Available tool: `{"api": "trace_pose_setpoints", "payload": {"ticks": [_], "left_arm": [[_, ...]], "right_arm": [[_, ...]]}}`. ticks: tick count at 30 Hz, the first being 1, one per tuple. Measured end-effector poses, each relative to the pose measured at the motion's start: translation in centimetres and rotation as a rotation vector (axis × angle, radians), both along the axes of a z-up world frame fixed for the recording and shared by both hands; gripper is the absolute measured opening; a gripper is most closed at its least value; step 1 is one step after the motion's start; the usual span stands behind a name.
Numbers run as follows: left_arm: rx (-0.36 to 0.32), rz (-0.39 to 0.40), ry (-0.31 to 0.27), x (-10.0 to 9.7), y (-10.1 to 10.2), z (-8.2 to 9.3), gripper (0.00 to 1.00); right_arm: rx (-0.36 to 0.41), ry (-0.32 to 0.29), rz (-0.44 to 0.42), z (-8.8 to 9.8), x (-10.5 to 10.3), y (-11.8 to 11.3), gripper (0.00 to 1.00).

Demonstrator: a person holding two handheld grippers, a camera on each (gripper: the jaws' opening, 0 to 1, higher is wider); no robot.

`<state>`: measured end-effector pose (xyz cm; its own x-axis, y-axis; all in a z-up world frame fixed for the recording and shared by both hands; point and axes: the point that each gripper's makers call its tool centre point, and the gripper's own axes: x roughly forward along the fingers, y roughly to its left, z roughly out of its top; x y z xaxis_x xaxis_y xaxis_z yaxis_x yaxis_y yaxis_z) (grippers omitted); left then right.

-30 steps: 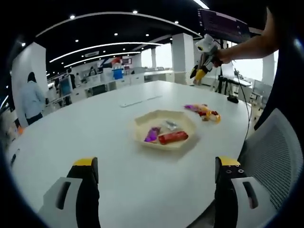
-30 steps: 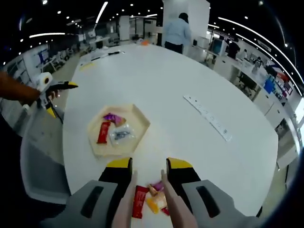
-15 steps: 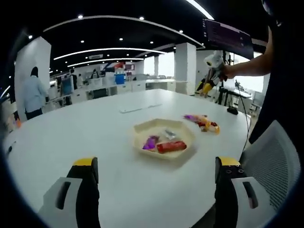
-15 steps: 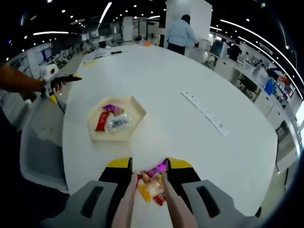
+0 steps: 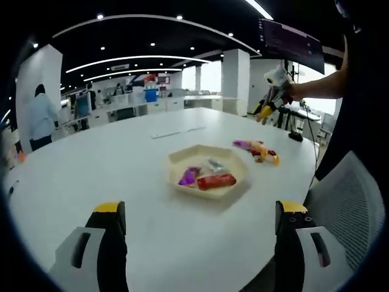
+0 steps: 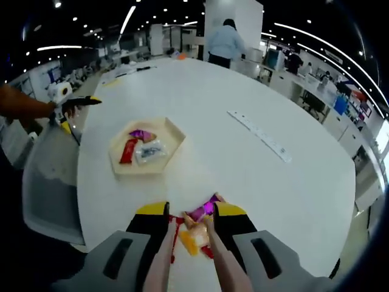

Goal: Place the target food into the container with the food tongs after gripping and lifting it, then release it inside without dropping or visibly crushing the food.

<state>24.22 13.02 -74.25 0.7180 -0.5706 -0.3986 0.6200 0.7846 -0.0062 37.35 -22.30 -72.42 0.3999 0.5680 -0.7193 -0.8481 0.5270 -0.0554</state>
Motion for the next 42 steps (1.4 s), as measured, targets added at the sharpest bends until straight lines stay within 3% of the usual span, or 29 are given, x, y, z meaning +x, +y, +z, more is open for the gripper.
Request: {"api": "trace_pose_setpoints", "payload": {"ticks": [4, 6, 24, 34, 42], "left_arm": [[-0.005, -0.012, 0.018, -0.2, -0.6, -0.3, 1.00], [-0.001, -0.023, 0.055, -0.5, -1.2, -0.6, 1.00], [0.004, -0.023, 0.050, -0.2, -0.6, -0.6, 1.00], [0.001, -0.026, 0.054, 0.5, 1.2, -2.4, 1.00], [0.003, -0.026, 0.059, 0.4, 1.1, -2.6, 1.00]], "right_arm": [[-0.022, -0.009, 0.014, -0.9, -0.4, -0.4, 0.28], [-0.016, -0.002, 0.016, -1.4, -0.8, -0.4, 0.28], [0.003, 0.034, 0.004, -6.0, -3.3, -0.5, 0.28], [-0.019, 0.070, -0.002, -8.8, -4.2, 0.1, 0.28], [-0.052, 0.072, 0.005, -10.4, -4.3, 0.1, 0.28]]}}
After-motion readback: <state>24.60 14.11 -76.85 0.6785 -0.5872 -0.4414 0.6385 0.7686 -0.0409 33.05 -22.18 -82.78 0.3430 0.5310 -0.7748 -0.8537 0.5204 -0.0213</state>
